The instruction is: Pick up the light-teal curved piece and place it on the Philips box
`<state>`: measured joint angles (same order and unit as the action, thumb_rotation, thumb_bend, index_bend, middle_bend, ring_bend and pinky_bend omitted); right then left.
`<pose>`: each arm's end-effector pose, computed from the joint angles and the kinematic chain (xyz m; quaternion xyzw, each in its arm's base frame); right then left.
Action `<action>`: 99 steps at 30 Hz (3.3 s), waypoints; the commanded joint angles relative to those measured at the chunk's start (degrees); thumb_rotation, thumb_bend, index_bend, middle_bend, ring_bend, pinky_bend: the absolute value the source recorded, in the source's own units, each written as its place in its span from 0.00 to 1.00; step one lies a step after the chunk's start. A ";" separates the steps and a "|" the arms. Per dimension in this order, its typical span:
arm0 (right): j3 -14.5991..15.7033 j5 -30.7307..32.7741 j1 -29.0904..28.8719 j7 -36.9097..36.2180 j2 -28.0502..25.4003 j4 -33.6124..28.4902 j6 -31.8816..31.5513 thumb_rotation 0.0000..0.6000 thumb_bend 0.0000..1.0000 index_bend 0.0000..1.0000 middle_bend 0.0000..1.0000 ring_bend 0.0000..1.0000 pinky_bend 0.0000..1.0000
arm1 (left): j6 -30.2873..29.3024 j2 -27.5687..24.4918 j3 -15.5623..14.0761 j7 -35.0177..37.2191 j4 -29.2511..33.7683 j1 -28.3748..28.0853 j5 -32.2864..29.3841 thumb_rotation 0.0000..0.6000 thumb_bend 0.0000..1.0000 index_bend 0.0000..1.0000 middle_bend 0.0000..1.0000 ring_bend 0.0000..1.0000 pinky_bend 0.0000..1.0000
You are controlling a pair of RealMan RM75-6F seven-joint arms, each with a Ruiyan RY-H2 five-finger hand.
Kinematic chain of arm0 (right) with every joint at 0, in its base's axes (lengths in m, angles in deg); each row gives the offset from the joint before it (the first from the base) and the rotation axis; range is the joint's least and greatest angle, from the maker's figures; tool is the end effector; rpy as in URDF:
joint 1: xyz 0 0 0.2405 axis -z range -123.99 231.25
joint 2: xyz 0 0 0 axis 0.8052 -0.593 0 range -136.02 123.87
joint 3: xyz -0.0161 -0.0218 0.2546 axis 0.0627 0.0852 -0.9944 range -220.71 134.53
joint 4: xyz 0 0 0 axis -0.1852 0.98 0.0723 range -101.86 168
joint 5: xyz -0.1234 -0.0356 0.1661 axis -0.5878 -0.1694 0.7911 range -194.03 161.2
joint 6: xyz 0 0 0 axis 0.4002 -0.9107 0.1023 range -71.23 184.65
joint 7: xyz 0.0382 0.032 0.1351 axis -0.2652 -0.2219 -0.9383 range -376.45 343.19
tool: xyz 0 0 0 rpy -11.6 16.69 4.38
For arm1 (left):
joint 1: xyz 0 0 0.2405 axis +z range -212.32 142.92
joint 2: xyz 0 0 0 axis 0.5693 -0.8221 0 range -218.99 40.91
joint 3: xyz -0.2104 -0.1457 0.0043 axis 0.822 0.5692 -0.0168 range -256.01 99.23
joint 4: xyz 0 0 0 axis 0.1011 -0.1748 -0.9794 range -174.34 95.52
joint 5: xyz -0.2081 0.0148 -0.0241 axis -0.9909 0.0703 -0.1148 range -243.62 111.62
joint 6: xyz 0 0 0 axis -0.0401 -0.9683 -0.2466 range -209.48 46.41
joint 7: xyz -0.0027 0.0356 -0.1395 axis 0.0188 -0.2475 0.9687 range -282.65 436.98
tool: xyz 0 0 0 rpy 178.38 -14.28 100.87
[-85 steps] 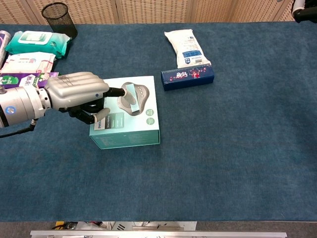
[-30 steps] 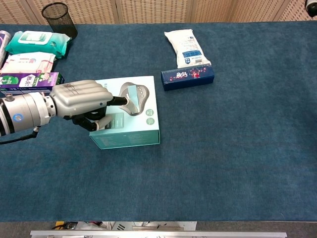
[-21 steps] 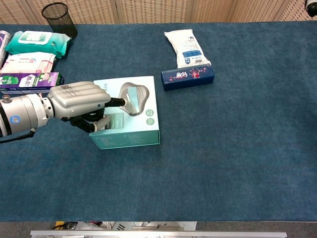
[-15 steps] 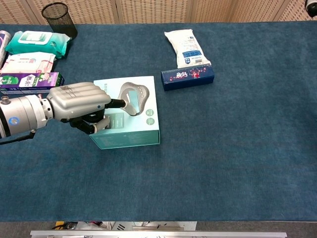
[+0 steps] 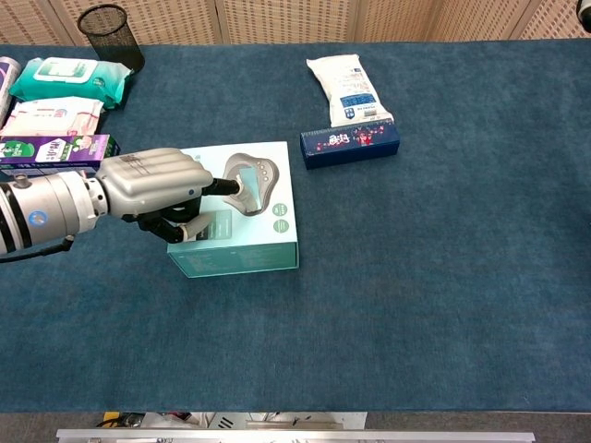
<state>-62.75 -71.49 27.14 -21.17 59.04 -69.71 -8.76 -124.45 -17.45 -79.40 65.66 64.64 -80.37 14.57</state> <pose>-0.2173 -0.3264 0.1478 0.4818 -0.5373 0.4982 0.4806 -0.1328 0.2665 0.0064 -0.8725 -0.3243 -0.2862 0.2273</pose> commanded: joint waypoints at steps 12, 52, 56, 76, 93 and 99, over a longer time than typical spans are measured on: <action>0.02 -0.44 0.27 -0.71 -0.05 0.40 0.24 1.00 0.68 0.41 0.80 0.86 1.00 | 0.02 -0.43 0.53 -0.97 0.28 -0.47 -1.86 1.00 0.65 0.17 1.00 1.00 0.91; -0.17 -1.40 1.46 -2.04 -0.95 -0.18 -0.38 1.00 0.68 0.41 0.80 0.86 1.00 | -0.67 -0.14 0.25 -3.57 1.70 -0.82 -3.69 1.00 0.65 0.17 1.00 1.00 0.91; -0.17 -1.46 1.65 -2.14 -1.15 -0.28 -0.51 1.00 0.68 0.41 0.80 0.86 1.00 | -0.37 0.30 0.24 -3.90 1.13 -0.99 -4.35 1.00 0.65 0.17 1.00 1.00 0.91; -0.31 -1.55 1.78 -2.75 -1.21 0.24 -0.29 1.00 0.68 0.41 0.80 0.86 1.00 | -0.76 -0.06 -0.42 -5.39 2.21 -0.79 -5.07 1.00 0.65 0.17 1.00 1.00 0.91; -0.43 -1.67 1.97 -2.87 -1.32 0.22 -0.52 1.00 0.68 0.41 0.80 0.86 1.00 | -1.49 -0.59 -0.87 -6.02 3.25 -0.40 -4.50 1.00 0.65 0.17 1.00 1.00 0.91; -0.52 -1.58 2.19 -2.95 -1.55 0.20 -0.74 1.00 0.68 0.41 0.80 0.86 1.00 | -1.33 -0.17 -0.74 -6.28 2.93 -0.53 -4.97 1.00 0.65 0.17 1.00 1.00 0.91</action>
<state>-63.26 -73.07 29.33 -24.12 57.48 -69.50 -9.50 -125.78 -17.62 -80.14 59.37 67.57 -80.91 9.59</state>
